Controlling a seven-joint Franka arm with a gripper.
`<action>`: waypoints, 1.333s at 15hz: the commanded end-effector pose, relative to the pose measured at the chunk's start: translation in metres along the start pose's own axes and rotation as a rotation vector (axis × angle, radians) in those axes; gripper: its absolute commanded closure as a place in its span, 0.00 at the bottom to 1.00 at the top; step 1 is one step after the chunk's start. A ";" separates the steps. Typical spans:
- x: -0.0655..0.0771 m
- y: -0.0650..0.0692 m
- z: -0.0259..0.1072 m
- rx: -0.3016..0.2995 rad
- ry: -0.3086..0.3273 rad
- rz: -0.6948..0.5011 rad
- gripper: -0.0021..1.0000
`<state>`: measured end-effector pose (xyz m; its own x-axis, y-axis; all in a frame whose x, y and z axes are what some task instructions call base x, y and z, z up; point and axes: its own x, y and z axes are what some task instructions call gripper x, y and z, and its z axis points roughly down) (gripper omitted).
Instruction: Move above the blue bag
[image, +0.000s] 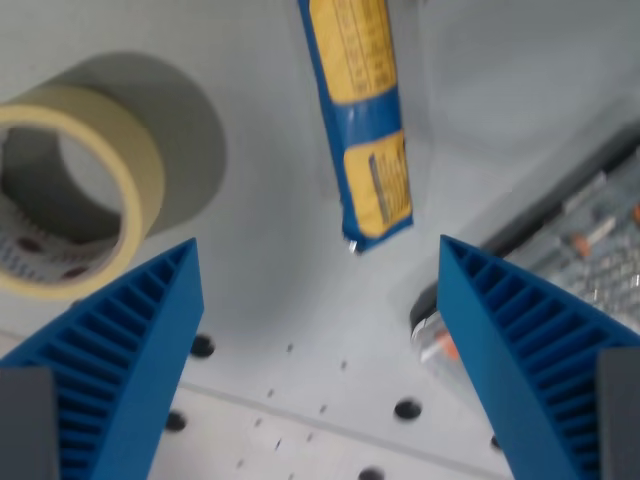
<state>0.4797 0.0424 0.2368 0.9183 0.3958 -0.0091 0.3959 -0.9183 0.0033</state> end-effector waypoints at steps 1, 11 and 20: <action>0.014 0.009 0.010 -0.017 -0.036 -0.147 0.00; 0.033 0.018 0.058 -0.015 -0.021 -0.184 0.00; 0.040 0.022 0.075 -0.018 -0.022 -0.167 0.00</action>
<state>0.5172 0.0407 0.1628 0.8593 0.5110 -0.0223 0.5111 -0.8595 0.0009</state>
